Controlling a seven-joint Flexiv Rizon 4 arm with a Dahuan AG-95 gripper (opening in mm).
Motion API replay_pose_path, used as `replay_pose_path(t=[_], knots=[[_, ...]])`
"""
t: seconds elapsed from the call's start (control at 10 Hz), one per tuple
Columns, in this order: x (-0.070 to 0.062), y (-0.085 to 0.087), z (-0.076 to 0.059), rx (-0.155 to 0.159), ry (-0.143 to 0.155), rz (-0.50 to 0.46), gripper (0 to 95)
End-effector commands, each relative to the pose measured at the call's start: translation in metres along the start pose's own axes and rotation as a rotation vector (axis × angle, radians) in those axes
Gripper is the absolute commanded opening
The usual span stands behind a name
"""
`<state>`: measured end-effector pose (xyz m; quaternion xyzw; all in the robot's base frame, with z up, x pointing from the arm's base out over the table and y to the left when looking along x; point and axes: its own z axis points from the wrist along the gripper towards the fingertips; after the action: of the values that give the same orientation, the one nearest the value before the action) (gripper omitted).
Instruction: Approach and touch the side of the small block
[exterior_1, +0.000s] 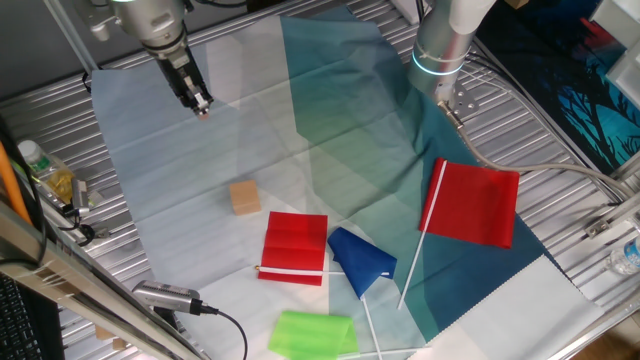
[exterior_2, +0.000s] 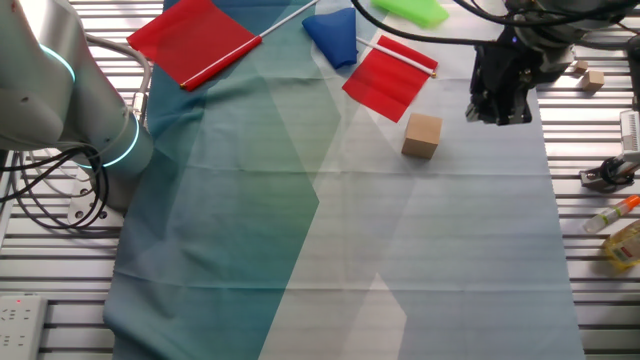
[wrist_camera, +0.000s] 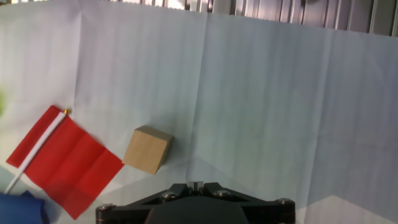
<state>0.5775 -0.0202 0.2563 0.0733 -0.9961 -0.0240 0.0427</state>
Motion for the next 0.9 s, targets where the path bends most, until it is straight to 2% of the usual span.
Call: replay_pose_path(t=[0.1, 0.4, 0.5, 0.9], knots=[[-0.001, -0.001, 0.005, -0.01, 0.0, 0.005, 0.0], [-0.002, -0.002, 0.009, -0.021, -0.001, 0.013, 0.0], [-0.003, -0.002, 0.014, -0.021, 0.002, 0.015, 0.0], [-0.009, 0.0, 0.048, -0.021, 0.0, 0.009, 0.0]])
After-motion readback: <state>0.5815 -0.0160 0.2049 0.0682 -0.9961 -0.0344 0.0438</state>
